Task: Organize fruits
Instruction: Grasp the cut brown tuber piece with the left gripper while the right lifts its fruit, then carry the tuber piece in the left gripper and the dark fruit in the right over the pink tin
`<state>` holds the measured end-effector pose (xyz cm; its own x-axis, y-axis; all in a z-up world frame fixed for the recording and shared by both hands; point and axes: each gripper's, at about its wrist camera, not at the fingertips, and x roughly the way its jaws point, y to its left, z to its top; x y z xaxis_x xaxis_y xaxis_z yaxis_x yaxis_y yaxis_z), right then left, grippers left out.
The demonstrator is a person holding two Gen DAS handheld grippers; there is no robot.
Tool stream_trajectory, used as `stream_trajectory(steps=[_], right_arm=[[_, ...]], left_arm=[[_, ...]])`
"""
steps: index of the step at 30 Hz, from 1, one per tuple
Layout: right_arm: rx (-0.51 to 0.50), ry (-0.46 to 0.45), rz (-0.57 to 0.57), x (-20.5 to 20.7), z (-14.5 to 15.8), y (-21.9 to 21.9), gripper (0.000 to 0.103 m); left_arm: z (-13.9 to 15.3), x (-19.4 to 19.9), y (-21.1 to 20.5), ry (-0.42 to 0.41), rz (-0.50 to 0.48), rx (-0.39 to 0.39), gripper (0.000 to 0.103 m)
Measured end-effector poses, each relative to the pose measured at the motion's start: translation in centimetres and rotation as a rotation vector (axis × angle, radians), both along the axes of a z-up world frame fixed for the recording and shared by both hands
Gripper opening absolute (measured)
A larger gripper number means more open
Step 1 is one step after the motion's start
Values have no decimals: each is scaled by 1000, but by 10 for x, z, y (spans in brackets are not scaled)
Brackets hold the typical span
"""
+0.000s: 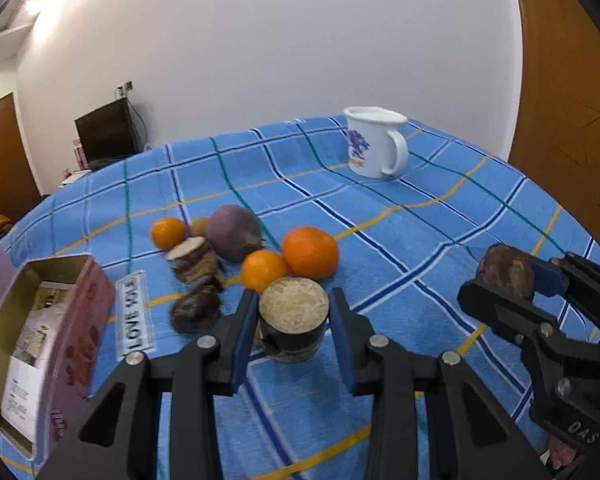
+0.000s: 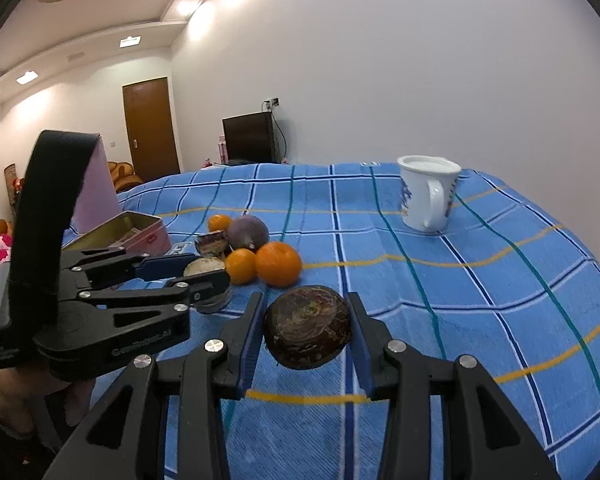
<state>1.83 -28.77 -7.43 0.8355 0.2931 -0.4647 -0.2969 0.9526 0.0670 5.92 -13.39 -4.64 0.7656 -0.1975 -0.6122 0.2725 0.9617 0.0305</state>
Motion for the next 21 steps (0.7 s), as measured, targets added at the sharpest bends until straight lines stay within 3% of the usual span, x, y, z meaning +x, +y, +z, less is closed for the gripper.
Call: stream_trajectory(steps=[21], right_arm=[[-14, -46, 139, 37, 41, 52, 42]], left_arm=[[32, -15, 75, -115, 153, -42, 37]])
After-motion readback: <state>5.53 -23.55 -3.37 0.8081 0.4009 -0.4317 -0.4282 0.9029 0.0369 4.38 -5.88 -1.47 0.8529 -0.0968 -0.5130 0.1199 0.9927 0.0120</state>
